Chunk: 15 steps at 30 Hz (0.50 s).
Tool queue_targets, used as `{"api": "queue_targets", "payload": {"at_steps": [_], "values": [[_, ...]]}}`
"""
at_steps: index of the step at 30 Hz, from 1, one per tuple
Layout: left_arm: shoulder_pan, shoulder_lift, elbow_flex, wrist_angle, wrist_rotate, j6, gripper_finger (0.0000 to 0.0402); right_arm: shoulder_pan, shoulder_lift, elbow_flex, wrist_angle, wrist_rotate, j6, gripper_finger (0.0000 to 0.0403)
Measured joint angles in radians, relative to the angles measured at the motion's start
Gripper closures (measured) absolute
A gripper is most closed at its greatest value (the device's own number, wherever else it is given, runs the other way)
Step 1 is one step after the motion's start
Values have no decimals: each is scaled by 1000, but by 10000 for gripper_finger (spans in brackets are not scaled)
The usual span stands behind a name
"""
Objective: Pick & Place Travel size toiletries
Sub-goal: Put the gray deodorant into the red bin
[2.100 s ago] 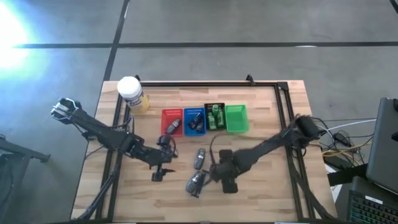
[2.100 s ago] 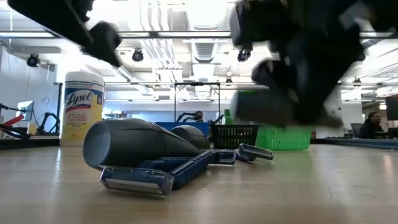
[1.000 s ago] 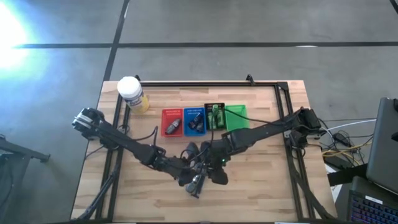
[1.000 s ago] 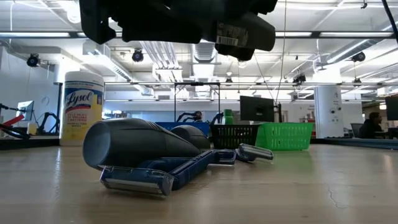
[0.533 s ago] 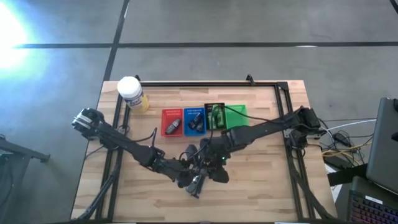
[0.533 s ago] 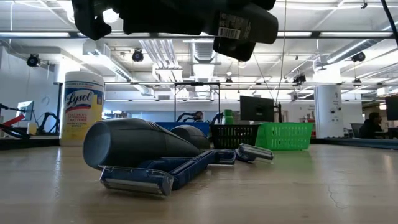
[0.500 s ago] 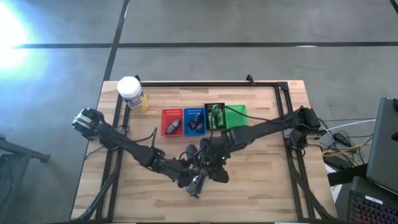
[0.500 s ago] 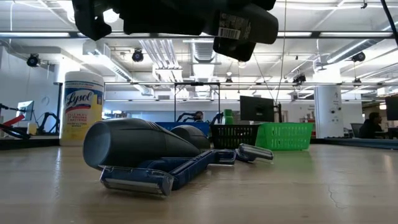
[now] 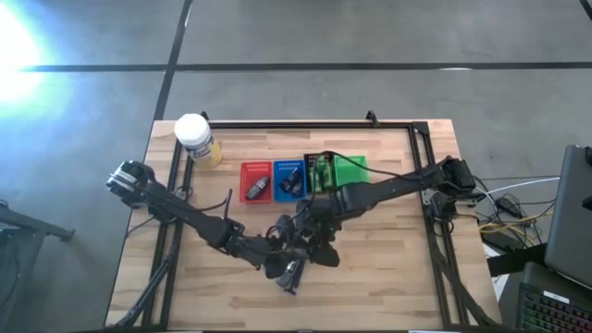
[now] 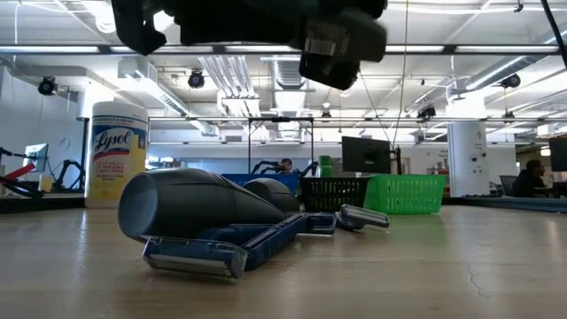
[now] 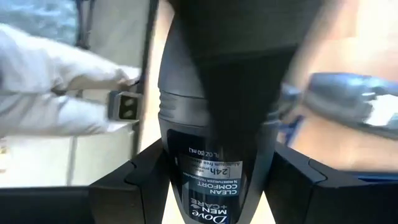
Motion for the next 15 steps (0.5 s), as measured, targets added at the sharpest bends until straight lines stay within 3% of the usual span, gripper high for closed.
{"api": "queue_targets", "payload": {"at_steps": [8,15], "values": [[0,-3,0,-1,0,-5,146,-9,0,-10,-3,15,0,197],[2,-3,-4,-4,-1,-7,170,-12,0,-11,1,2,3,198]]}}
